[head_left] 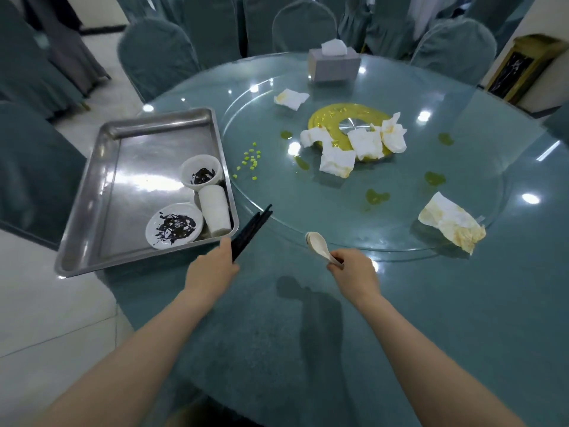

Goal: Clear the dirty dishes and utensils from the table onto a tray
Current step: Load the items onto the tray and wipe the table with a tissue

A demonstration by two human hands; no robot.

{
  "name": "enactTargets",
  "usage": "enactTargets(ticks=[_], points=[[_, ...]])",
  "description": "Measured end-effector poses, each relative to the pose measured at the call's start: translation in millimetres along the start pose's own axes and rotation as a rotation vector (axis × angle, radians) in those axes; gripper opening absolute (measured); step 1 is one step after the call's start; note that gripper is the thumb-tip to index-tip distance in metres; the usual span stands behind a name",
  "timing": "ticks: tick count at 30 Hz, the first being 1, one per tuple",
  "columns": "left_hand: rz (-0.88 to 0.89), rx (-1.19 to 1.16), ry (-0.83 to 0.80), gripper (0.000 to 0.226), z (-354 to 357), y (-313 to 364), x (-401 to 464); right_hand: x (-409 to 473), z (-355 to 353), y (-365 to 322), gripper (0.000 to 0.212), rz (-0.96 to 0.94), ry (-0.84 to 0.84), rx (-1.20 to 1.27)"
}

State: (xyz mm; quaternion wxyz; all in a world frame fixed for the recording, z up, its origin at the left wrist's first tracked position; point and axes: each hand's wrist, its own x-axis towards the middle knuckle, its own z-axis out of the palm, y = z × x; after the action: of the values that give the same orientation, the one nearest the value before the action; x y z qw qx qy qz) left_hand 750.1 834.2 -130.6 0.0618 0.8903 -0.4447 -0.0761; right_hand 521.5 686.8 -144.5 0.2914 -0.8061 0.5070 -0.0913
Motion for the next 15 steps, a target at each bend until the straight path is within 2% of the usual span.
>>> enactTargets(ticks=[3,5,12,15], points=[[-0.067,-0.171,0.110,0.023,-28,-30,15,14,1,-30,0.009,-0.060,0.007,-0.013],[-0.098,-0.199,0.149,0.024,-44,-51,27,24,3,-52,0.008,-0.104,0.012,-0.022],[-0.281,-0.610,0.193,0.025,-82,-146,75,55,25,-132,0.016,-0.173,-0.009,-0.022],[-0.396,-0.765,0.185,0.020,-87,-192,98,72,43,-164,0.009,-0.170,-0.033,-0.043]])
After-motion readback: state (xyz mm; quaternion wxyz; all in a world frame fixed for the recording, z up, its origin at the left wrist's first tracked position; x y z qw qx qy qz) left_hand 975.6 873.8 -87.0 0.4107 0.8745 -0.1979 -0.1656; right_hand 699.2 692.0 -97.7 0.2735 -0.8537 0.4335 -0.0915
